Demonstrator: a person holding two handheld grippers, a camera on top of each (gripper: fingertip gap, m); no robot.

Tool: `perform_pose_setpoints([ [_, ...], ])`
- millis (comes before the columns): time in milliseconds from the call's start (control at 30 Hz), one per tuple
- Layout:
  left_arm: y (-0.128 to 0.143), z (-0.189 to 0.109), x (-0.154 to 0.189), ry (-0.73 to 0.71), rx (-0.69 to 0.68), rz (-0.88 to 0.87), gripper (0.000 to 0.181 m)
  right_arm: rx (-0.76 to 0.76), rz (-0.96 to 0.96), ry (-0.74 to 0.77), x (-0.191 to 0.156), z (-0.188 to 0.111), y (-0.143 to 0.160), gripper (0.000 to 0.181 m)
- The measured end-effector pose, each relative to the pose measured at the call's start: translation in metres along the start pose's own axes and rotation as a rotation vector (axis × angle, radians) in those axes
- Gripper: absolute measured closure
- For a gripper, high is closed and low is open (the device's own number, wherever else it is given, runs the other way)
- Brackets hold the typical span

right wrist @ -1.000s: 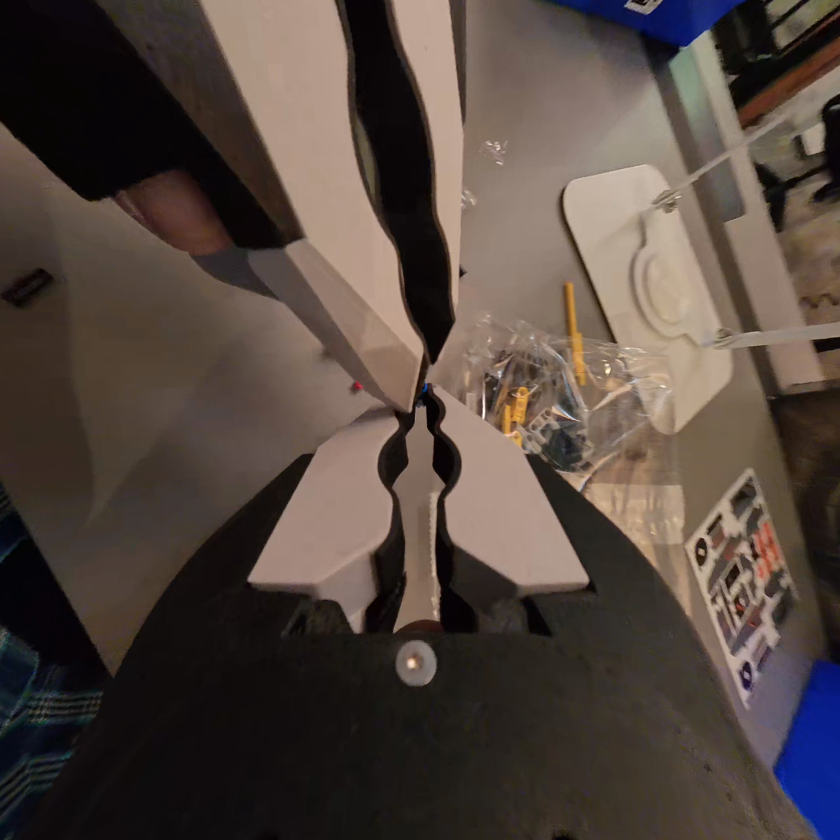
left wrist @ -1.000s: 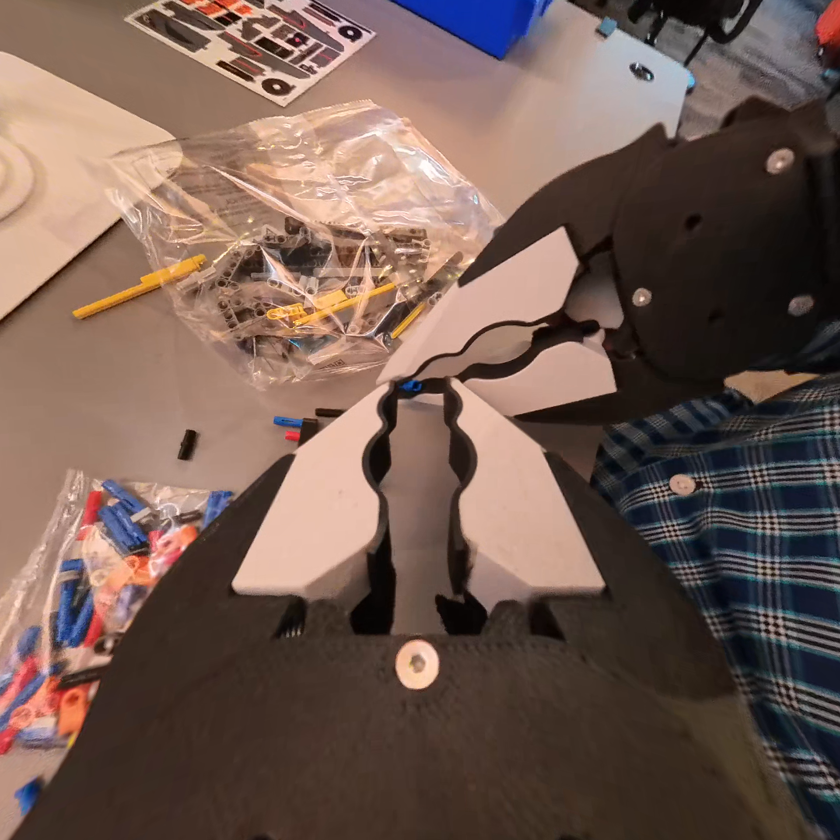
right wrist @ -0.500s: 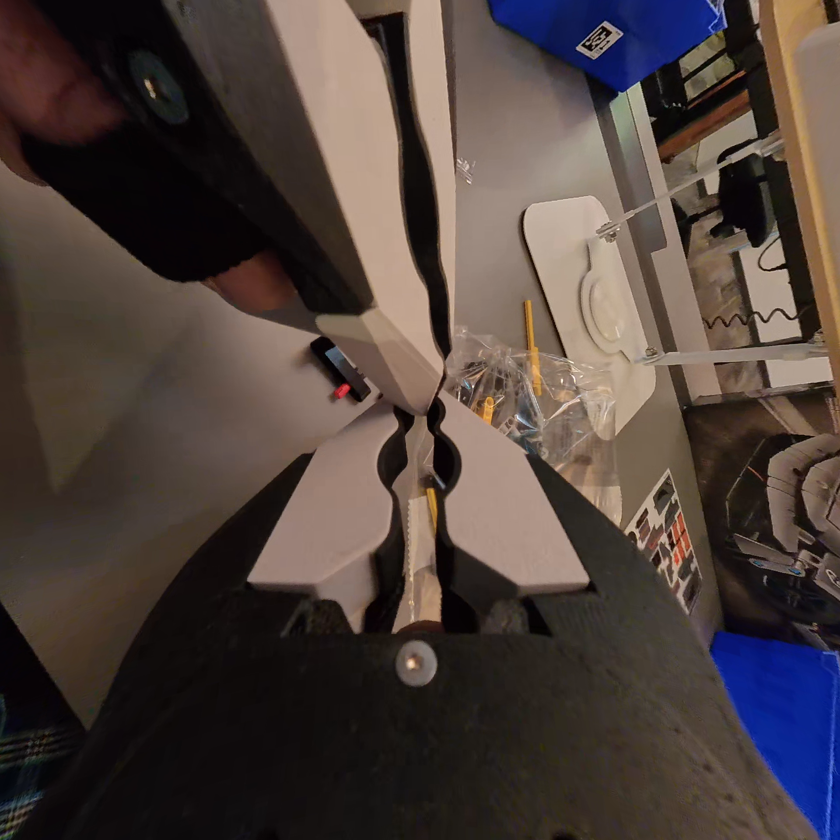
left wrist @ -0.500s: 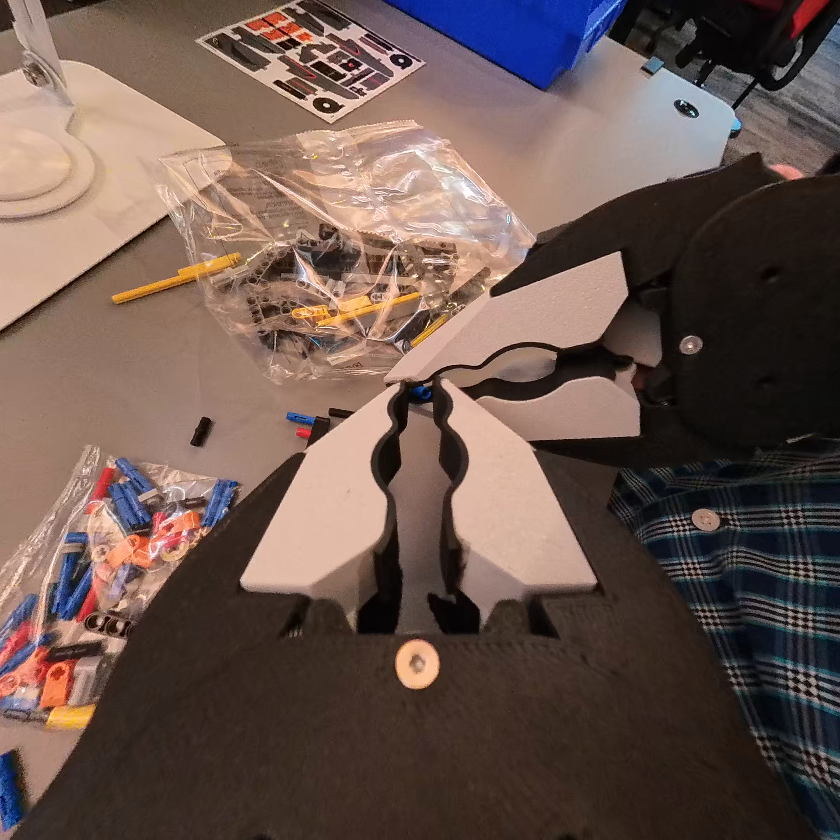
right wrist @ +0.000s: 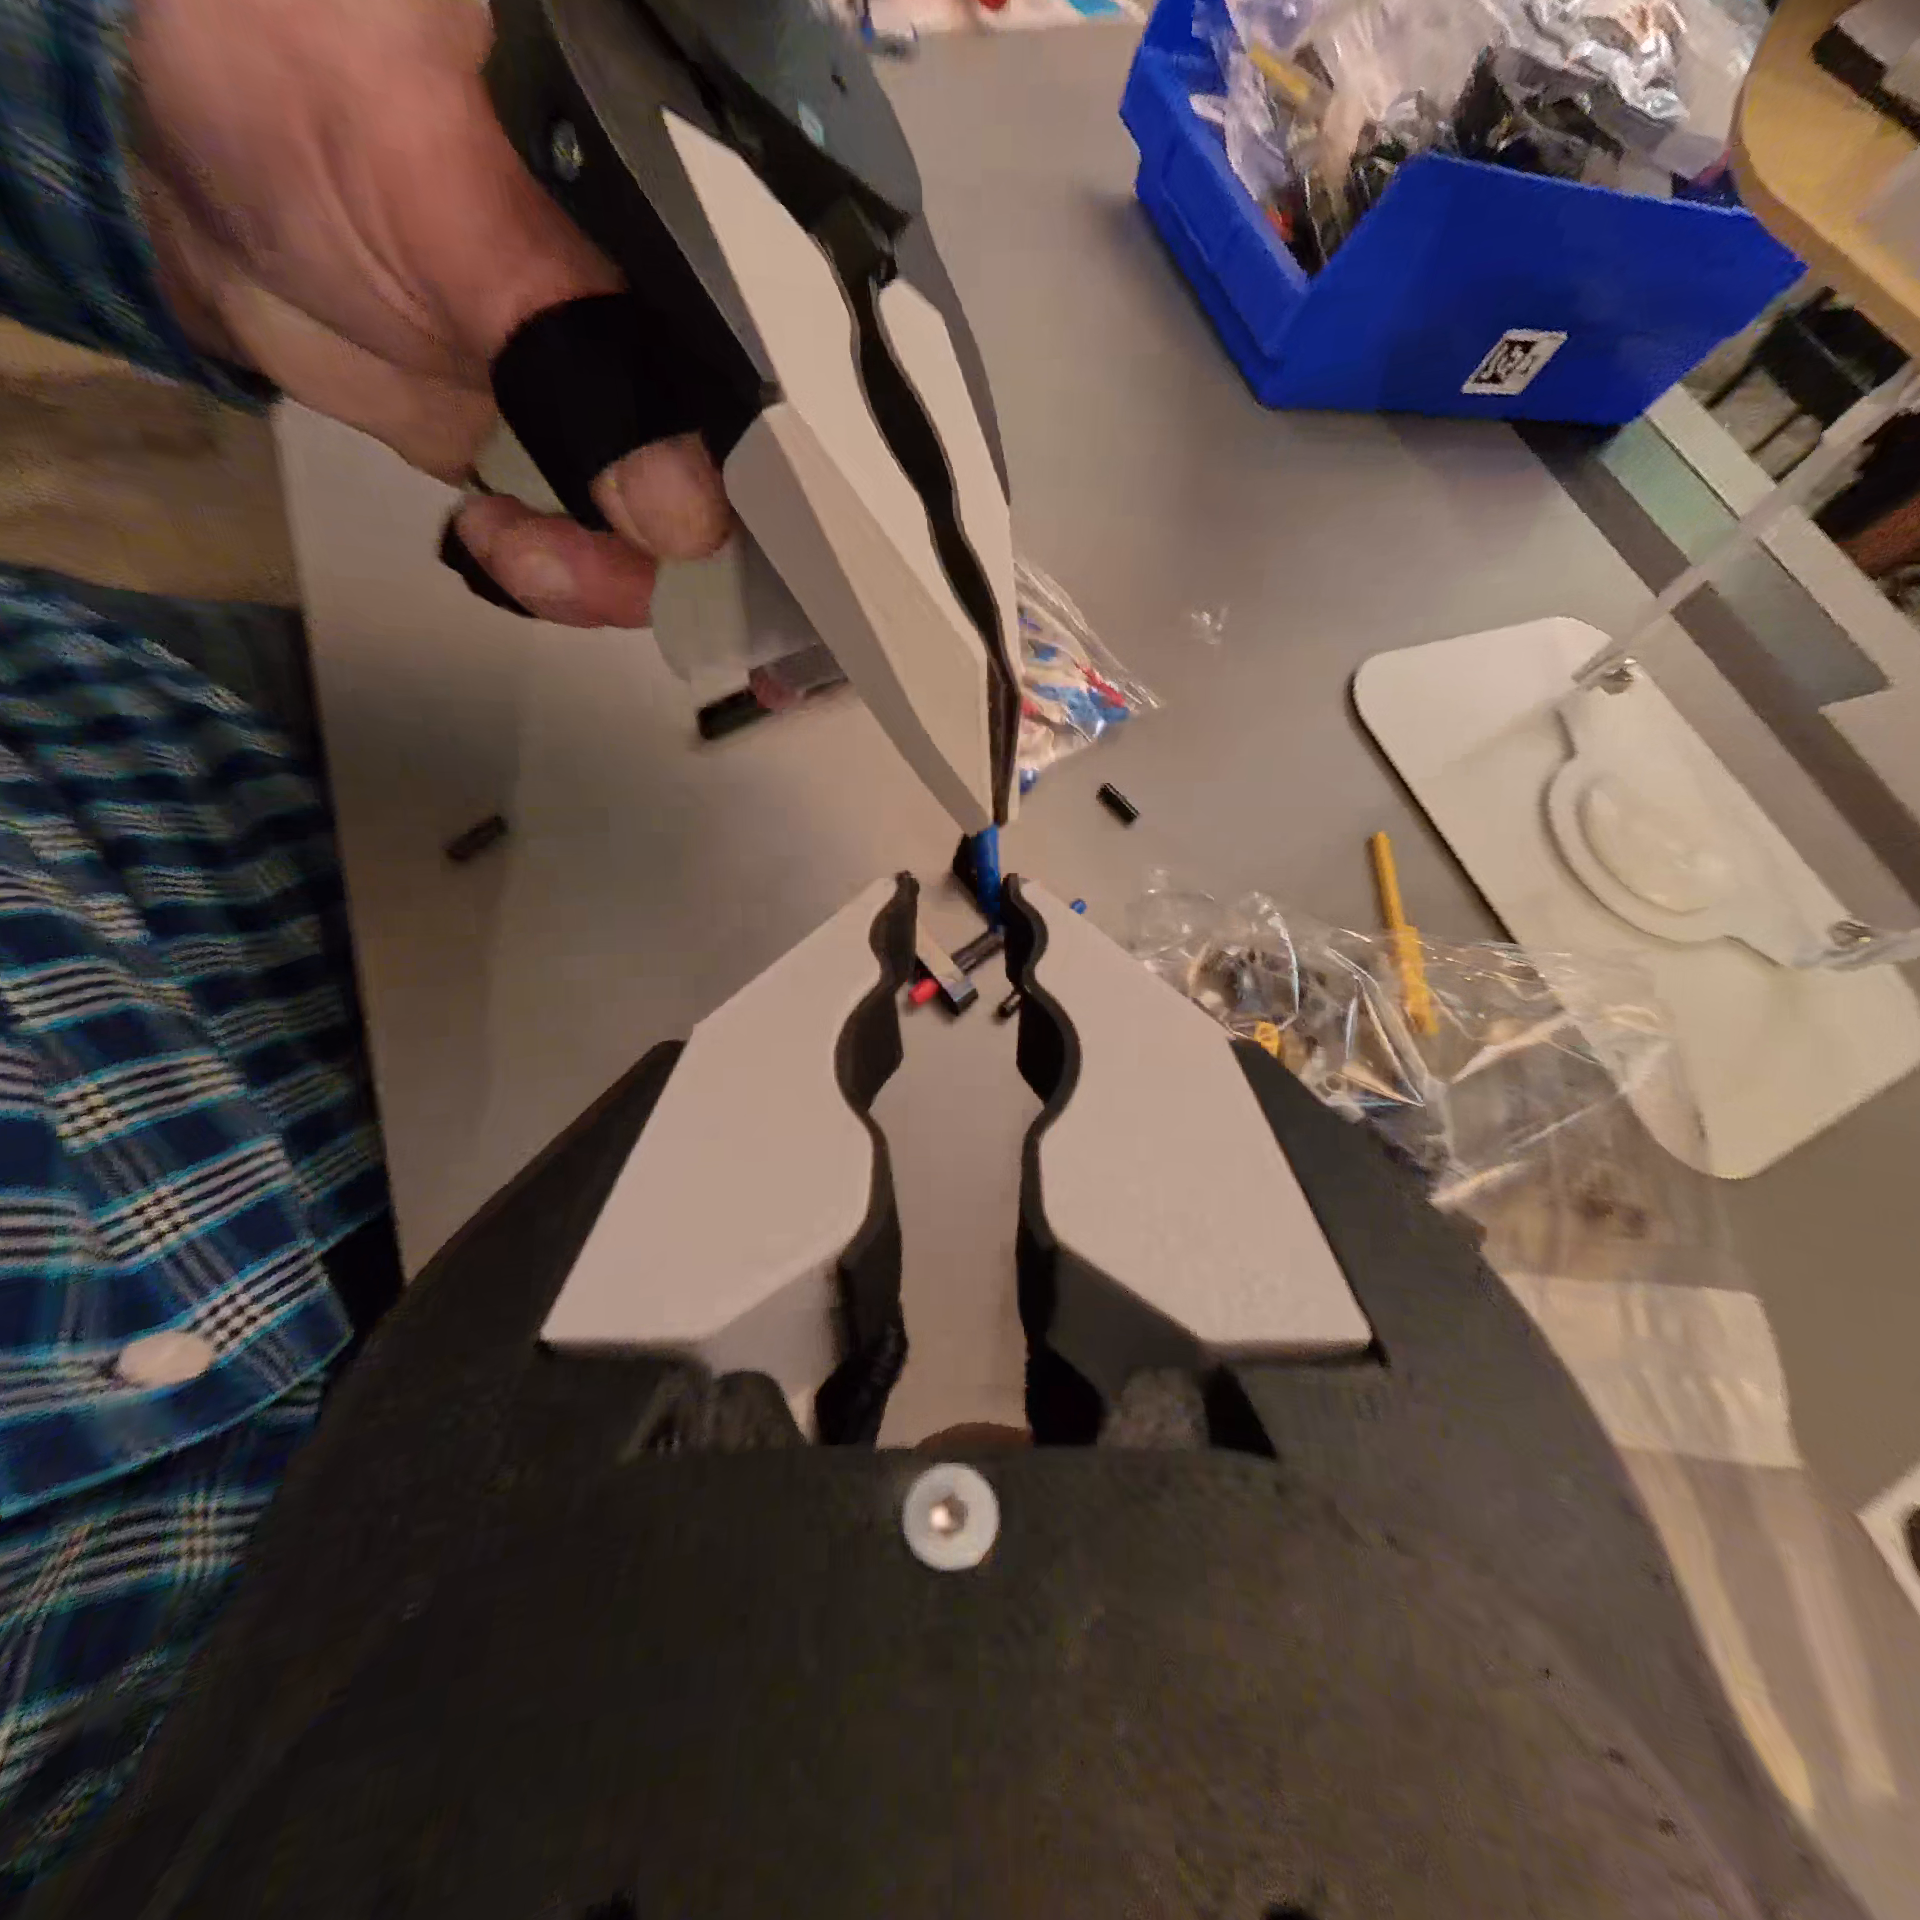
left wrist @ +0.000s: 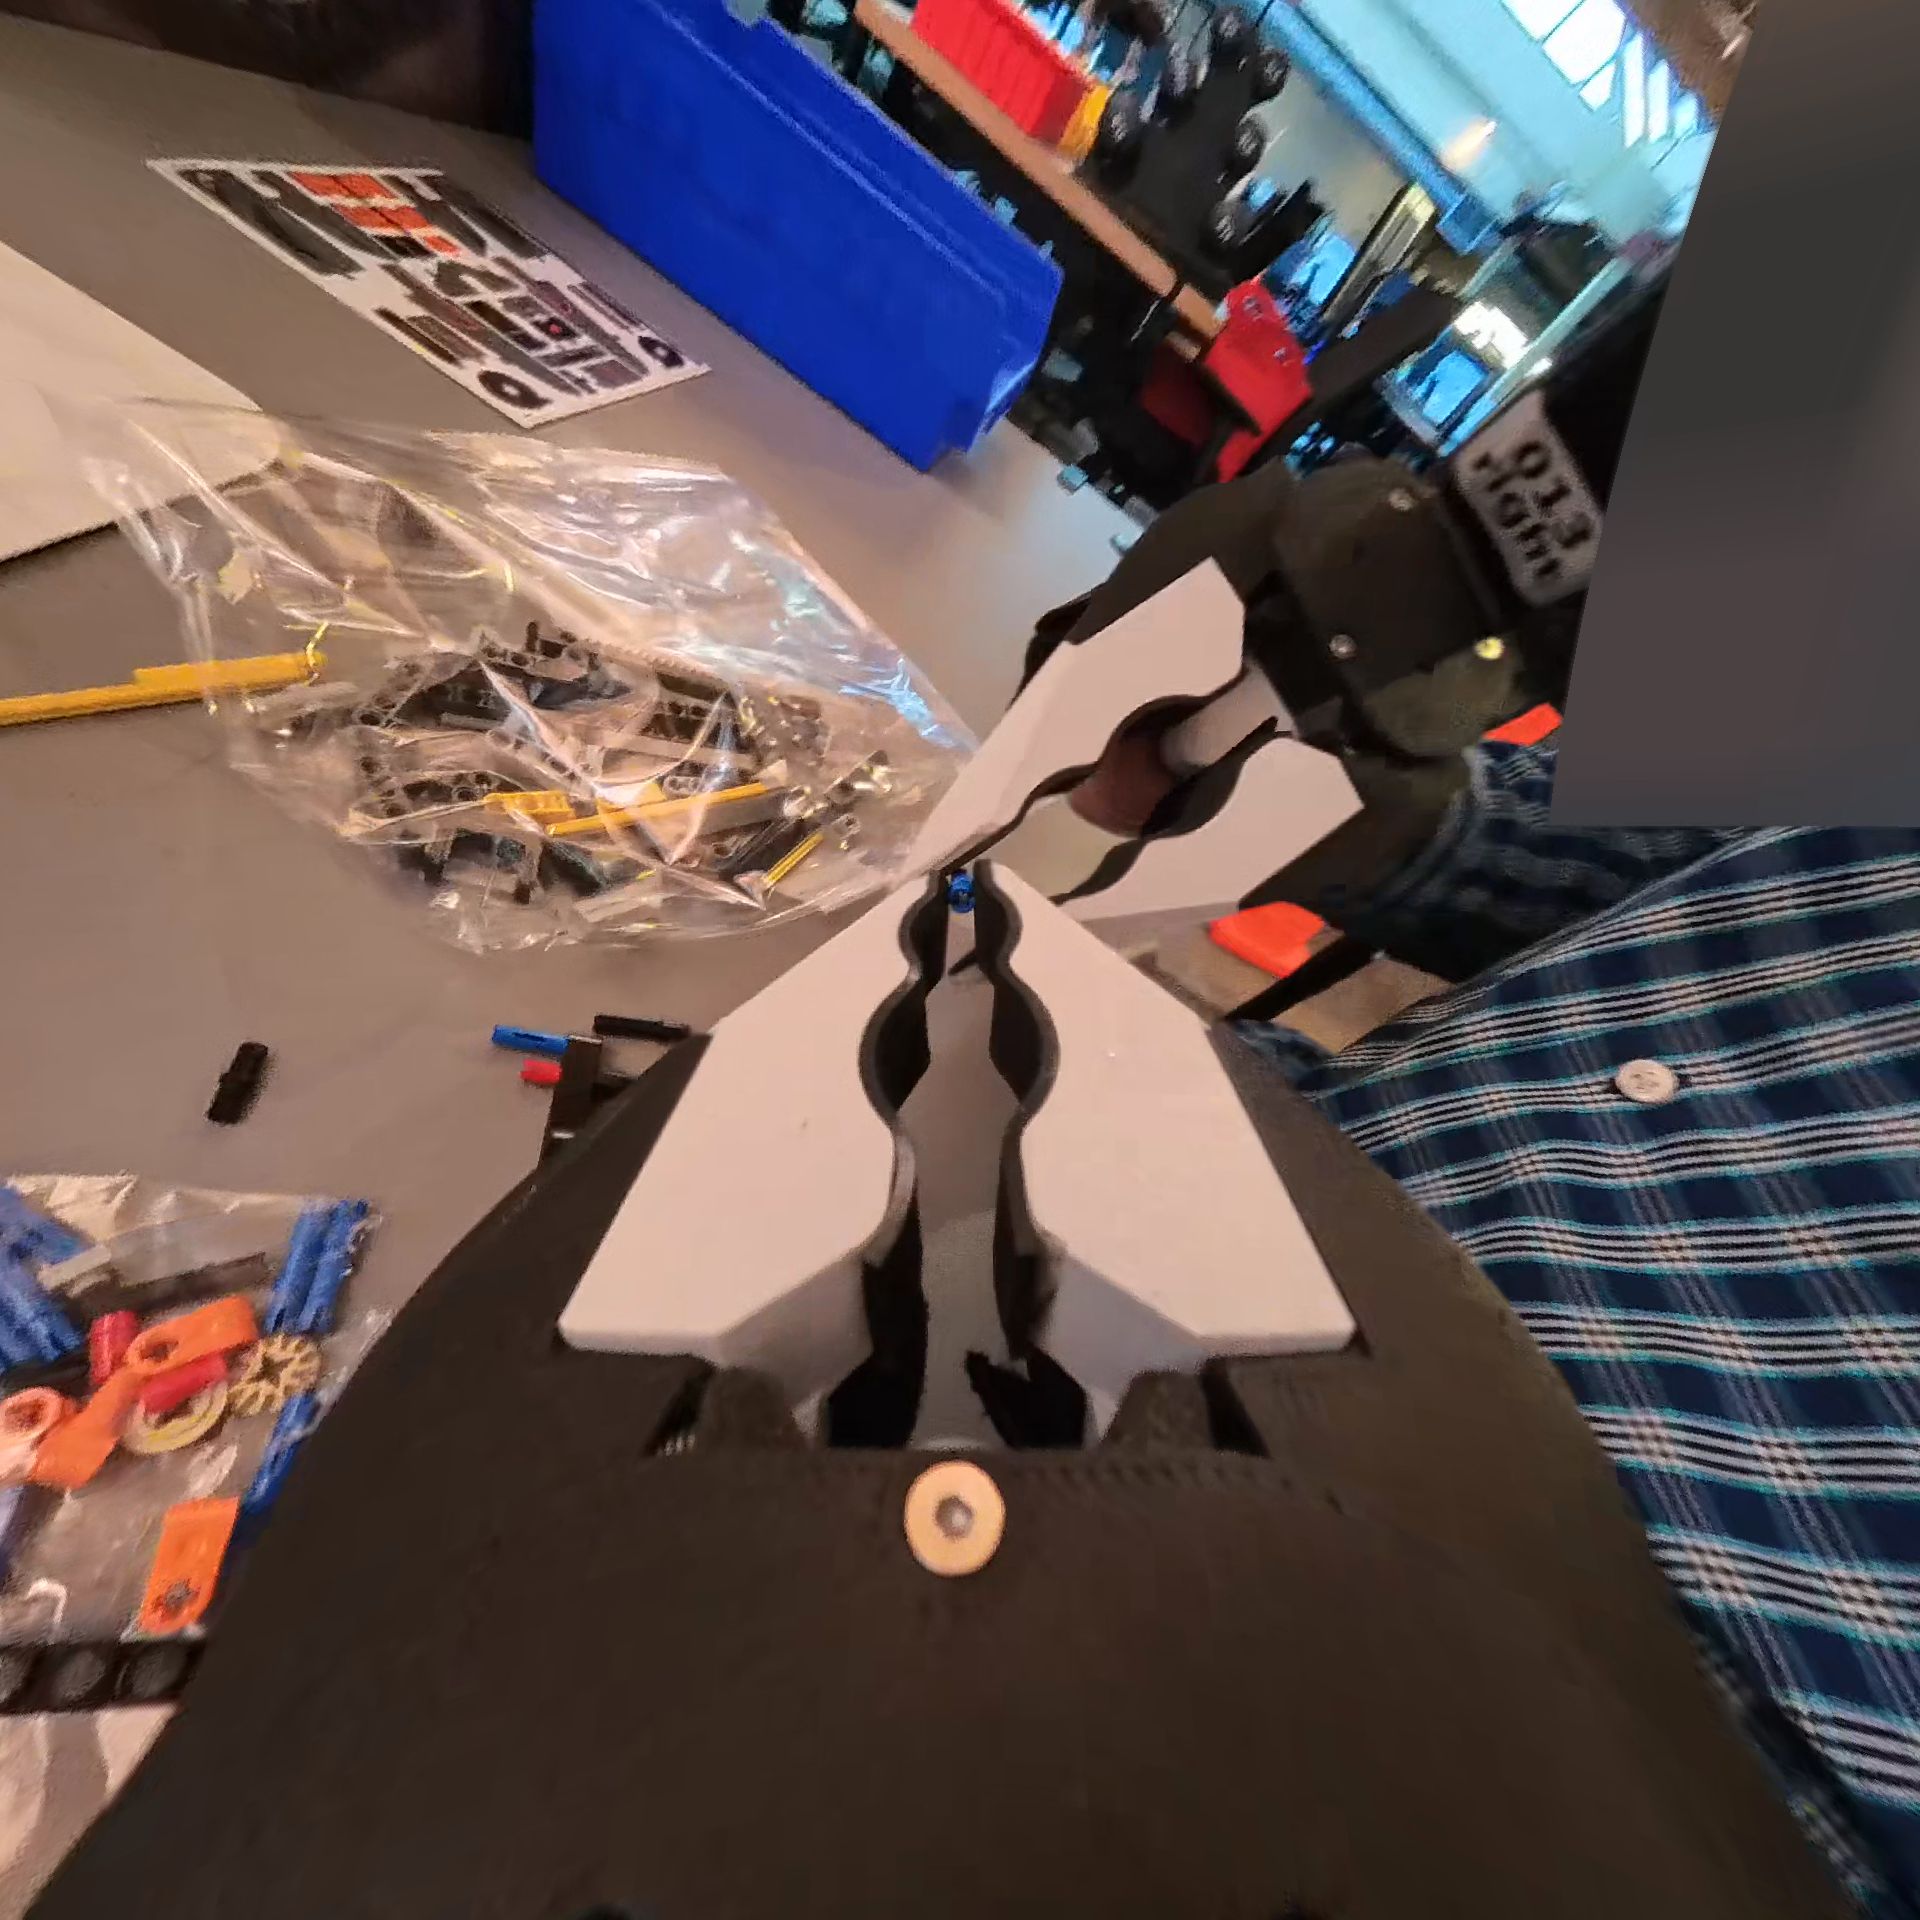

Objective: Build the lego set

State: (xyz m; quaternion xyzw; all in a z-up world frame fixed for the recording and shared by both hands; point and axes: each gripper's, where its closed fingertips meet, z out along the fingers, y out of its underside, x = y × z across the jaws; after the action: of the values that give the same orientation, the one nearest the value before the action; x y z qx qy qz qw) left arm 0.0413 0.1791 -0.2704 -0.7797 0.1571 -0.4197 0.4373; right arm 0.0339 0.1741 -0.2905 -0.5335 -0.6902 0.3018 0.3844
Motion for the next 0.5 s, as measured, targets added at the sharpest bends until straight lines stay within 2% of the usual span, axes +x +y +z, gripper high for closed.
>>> perform_pose_setpoints([
  [167, -0.005, -0.002, 0.009, 0.119, 0.034, -0.059, 0.179, 0.129, 0.194, -0.182, -0.005, -0.011, -0.011, 0.166],
  [300, -0.01, -0.004, 0.014, 0.197, 0.076, -0.118, 0.179, 0.245, 0.304, -0.236, 0.0, -0.021, -0.021, 0.175],
  [500, -0.01, -0.003, 0.022, 0.27, 0.093, -0.145, 0.179, 0.312, 0.378, -0.304, -0.005, -0.025, -0.027, 0.18],
])
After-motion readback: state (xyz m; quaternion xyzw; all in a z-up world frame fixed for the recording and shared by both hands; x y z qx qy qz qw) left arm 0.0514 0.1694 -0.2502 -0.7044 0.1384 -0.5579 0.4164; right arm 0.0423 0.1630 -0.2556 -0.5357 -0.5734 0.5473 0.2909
